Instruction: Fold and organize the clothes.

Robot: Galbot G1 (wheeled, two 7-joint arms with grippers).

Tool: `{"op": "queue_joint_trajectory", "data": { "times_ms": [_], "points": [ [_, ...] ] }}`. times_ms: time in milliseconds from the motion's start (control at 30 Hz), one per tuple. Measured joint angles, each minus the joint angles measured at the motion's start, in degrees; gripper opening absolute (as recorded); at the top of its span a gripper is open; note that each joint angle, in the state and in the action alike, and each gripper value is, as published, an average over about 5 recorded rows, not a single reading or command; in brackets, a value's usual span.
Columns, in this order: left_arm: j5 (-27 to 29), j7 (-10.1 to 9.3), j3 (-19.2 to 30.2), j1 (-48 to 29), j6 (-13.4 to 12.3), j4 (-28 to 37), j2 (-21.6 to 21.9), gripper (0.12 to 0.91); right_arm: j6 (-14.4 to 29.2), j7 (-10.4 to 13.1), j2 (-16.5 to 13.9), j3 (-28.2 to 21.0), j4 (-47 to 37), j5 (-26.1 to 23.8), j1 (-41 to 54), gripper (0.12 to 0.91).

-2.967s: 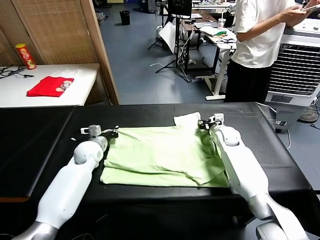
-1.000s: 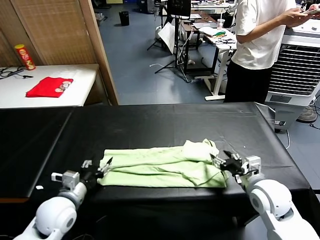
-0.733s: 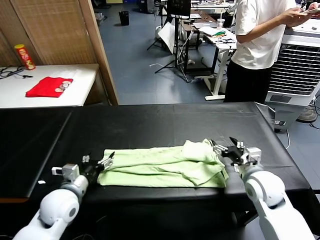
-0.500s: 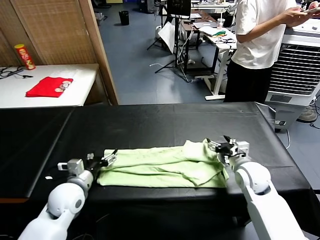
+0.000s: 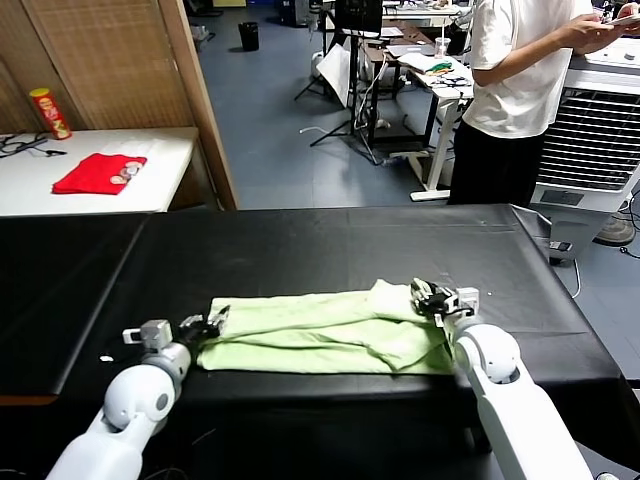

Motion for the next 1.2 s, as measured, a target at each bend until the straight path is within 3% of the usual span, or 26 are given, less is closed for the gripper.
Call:
{"op": "queue_joint_trajectory", "data": {
  "times_ms": [100,167,333,433,567,700,833,1200],
  "points": [
    [2.93,0.14,0.34,-0.24,-1.89,0.65,-0.76,0.142,1.73,1.98,0.88,0.18,0.39,-0.33,-0.87,0.179],
    [5.63,0.14,0.53,-0.40,-3.25,1.29,-1.40,0.134,2.46,2.56,1.44,0.36,0.70,-0.42,-1.51,0.179],
    [11.02,0.80,0.58,-0.11,-4.03,1.88,-2.71,0.134,2.81,0.88,1.77,1.13,1.80,-0.46,-2.89,0.213],
    [12.72,1.74,0.34,0.05,-3.96,1.54,-2.89,0.214,2.86,-0.65,1.27,1.82,3.21,-0.94,-3.72,0.342],
    [12.77,2.00,-0.47,0.28,-3.96,0.63,-2.51,0.427,2.75,-1.57,0.15,2.95,6.49,-1.23,-5.09,0.576],
    [10.35,1.84,-1.83,1.18,-3.64,-0.68,-1.75,0.656,2.44,-1.90,-0.96,4.20,10.57,-1.16,-7.01,0.752],
    [7.14,1.71,-3.56,2.92,-3.24,-2.73,-1.68,0.782,2.25,-2.28,-1.51,5.16,14.53,-1.14,-9.33,0.794],
    [4.93,3.60,-6.01,9.98,-3.81,-5.00,-4.45,0.793,1.55,-2.74,-1.53,5.29,20.83,-1.38,-11.99,0.798]
  ]
}}
